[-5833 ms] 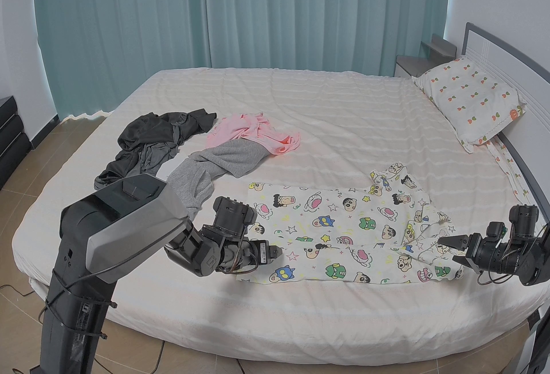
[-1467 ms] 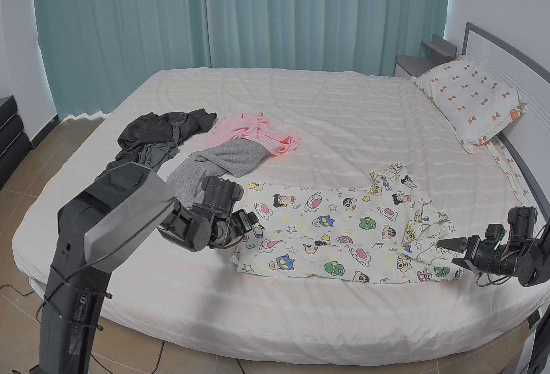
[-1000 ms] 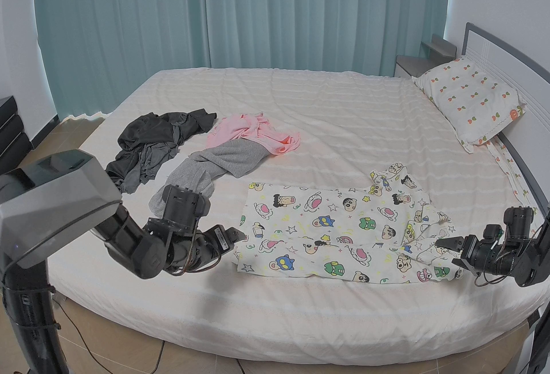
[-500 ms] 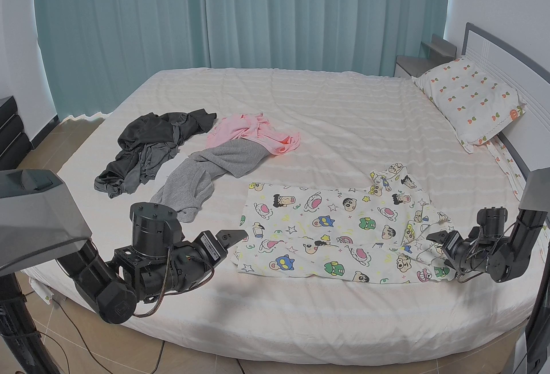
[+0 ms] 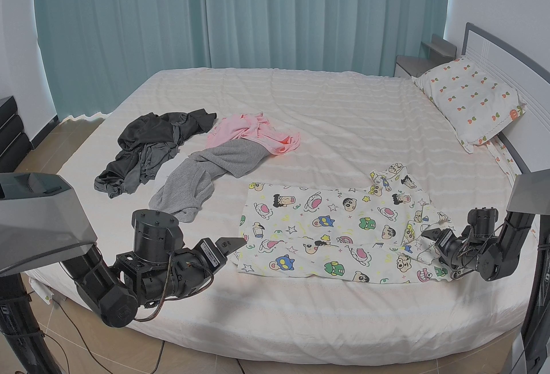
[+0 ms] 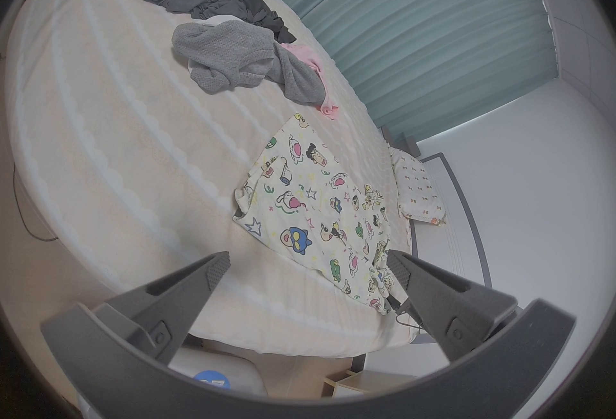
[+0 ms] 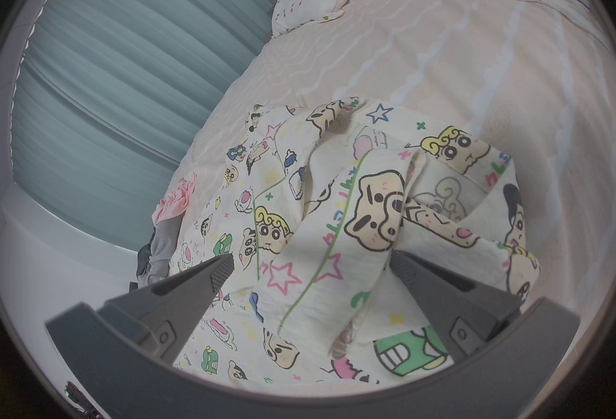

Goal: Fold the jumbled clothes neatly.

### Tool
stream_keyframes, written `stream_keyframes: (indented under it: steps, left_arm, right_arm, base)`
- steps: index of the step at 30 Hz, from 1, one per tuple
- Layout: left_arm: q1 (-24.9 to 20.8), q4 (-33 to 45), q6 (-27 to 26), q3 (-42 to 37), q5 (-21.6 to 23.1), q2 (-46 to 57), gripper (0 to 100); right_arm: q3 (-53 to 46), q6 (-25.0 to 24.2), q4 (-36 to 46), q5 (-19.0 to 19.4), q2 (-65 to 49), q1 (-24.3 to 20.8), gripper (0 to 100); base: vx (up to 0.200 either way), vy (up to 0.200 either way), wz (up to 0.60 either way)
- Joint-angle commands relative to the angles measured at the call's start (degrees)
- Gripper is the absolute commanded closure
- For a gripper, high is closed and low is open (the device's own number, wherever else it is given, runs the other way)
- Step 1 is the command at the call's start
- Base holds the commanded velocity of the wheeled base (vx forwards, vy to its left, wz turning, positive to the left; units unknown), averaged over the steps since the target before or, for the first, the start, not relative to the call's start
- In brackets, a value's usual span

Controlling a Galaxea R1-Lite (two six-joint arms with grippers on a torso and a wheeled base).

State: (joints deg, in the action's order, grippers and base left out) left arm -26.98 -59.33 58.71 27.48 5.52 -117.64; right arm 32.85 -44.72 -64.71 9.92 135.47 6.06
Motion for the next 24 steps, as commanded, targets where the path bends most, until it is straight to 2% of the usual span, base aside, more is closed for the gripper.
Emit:
stream_keyframes:
  steps: [1, 23, 24]
  left_arm:
    - [0.0, -0.1, 0.1, 0.3, 0.0, -1.5, 0]
    - [0.0, 0.0, 0.0, -0.1, -0.1, -1.6, 0]
    - [0.0, -0.1, 0.0, -0.1, -0.1, -1.6, 0]
  right_arm:
    - [0.4, -0.1, -0.2, -0.1, 1.5, -0.1, 100]
    - [-5.4, 0.6, -0.5, -0.2, -2.8, 0.0, 100]
    - [-5.4, 0.9, -0.5, -0.2, -2.7, 0.1, 0]
  base:
    - [0.0, 0.0, 0.0]
    - [0.0, 0.0, 0.0]
    - [0.0, 0.0, 0.0]
